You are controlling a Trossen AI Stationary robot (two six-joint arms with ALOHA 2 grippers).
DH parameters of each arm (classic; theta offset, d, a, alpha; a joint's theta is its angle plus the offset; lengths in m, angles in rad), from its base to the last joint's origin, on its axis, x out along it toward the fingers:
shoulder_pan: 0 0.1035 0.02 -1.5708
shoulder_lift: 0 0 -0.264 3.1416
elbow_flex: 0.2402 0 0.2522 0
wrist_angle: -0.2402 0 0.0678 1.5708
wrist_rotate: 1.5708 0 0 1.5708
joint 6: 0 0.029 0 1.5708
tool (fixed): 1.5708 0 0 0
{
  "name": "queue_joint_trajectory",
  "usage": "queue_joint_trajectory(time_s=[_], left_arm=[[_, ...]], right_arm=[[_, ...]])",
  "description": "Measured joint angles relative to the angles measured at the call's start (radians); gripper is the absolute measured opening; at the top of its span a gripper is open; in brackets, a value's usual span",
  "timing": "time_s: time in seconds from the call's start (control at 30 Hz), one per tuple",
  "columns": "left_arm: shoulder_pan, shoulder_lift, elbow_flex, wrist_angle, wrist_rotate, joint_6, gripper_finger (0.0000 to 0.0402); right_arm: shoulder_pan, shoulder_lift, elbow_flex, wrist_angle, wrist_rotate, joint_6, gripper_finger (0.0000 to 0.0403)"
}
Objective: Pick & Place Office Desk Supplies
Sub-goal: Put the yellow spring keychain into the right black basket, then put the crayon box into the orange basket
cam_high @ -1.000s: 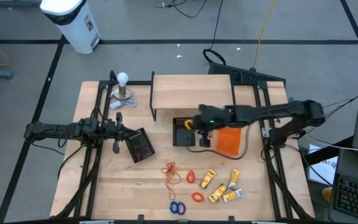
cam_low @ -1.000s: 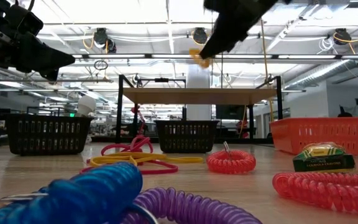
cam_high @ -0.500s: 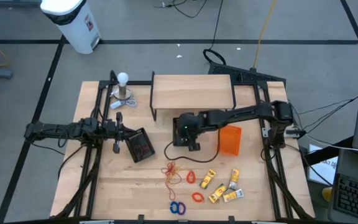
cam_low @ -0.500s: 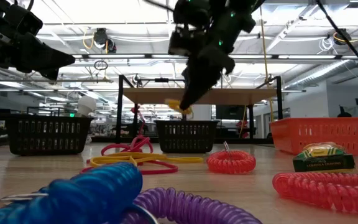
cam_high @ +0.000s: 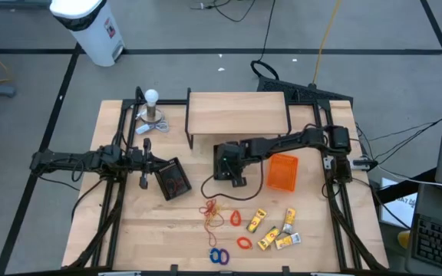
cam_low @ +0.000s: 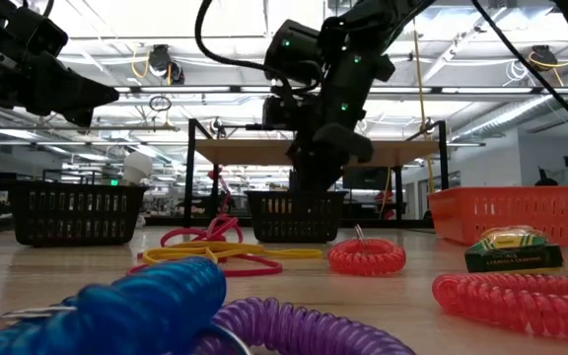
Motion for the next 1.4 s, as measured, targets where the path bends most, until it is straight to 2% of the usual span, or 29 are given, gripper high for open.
queue_joint_trajectory(time_s=[0.17,0.47,0.6,0.77,0.93,1.13,1.4], left_arm=[[0.000,0.000,0.000,0.000,0.000,-0.002,0.0019],[0.000,0.000,0.000,-0.010,0.001,-0.004,0.0019],[0.000,0.000,0.000,-0.011,0.001,-0.004,0.0019],[0.000,0.000,0.000,-0.008,0.002,-0.004,0.0019],[0.000,0.000,0.000,-0.006,0.001,-0.004,0.0019],[0.000,0.000,0.000,-0.006,0.000,-0.004,0.0019],[0.000,0.000,0.000,-0.004,0.000,-0.009,0.0019]], right_arm=[[-0.001,0.001,0.000,0.013,0.000,0.003,0.0013],[-0.001,-0.001,0.000,0.028,0.002,0.030,0.0102],[0.006,-0.080,-0.002,0.019,0.033,0.046,0.0129],[0.028,-0.273,-0.002,0.048,0.034,0.065,0.0130],[0.075,-0.537,-0.077,0.257,0.025,0.061,0.0095],[0.078,-0.872,-0.286,0.442,-0.021,0.074,0.0011],[0.073,-1.260,-0.615,0.559,0.012,0.102,0.0002]])
